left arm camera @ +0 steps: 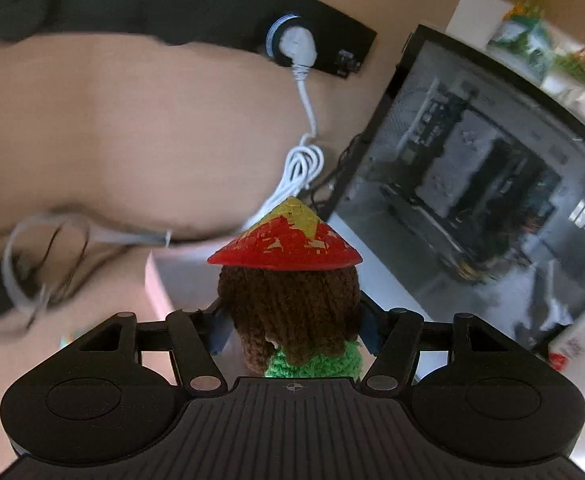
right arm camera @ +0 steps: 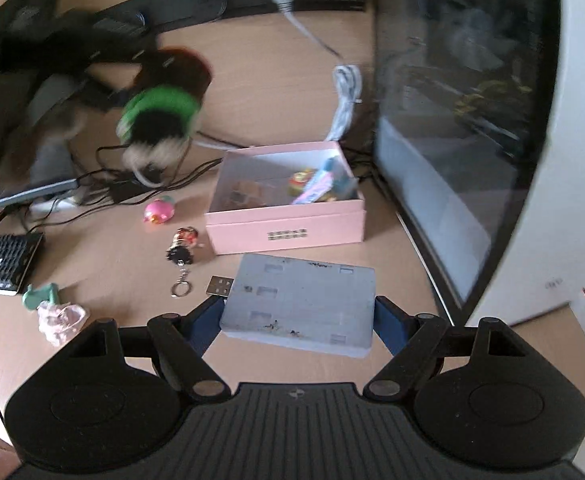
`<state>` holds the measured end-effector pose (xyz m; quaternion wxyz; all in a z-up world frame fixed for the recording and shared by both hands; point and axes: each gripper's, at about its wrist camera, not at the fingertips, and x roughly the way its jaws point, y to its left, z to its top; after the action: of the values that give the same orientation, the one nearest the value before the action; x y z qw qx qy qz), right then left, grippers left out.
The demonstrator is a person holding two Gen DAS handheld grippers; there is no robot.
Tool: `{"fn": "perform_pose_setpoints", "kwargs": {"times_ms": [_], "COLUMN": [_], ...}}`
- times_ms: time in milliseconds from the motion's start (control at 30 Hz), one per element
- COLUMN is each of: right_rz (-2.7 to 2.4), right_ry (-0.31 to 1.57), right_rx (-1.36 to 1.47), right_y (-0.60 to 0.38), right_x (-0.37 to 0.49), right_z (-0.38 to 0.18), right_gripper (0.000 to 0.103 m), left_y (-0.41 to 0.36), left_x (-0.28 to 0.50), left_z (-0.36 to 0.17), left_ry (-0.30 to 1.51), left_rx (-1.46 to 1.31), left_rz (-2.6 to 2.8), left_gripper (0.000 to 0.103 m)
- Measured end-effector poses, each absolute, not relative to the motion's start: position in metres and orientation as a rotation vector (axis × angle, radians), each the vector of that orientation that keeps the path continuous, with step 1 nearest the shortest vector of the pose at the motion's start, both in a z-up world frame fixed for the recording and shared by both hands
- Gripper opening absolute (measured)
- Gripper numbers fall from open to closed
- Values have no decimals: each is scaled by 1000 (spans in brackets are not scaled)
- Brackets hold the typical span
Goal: Organize objects
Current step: 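Drop the crocheted doll into the pink box with the left tool while the right grasps the white adapter, then release the white adapter into the pink box with the right tool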
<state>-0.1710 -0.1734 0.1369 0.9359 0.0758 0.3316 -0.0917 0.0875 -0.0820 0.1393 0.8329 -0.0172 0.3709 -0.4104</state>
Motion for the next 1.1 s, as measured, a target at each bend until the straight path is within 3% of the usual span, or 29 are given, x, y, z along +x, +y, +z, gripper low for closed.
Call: {"fn": "perform_pose_setpoints", "kwargs": {"times_ms": [233,600,933,1100], "right_rz": [-194,-120,-24,14], "right_ry": [680,746,511,568], "right_rx": [139,203,220,383], "right_y": [-180,-214,-228,-234], "right_x": [-181,-147,-13,87], "right_z": [132,122,208,195], "right_gripper": [80,80,80,86], "left_y": [-123,-22,71,121], "left_x": [131,52,-50,-75], "left_z": [90,62,23,29], "left_ry": [898,892,984,946], "left_rx": [-112,-145,-259,-326], "left_rz": [-767,-724,-507,-359], "left_gripper": [63,63,63,63]}}
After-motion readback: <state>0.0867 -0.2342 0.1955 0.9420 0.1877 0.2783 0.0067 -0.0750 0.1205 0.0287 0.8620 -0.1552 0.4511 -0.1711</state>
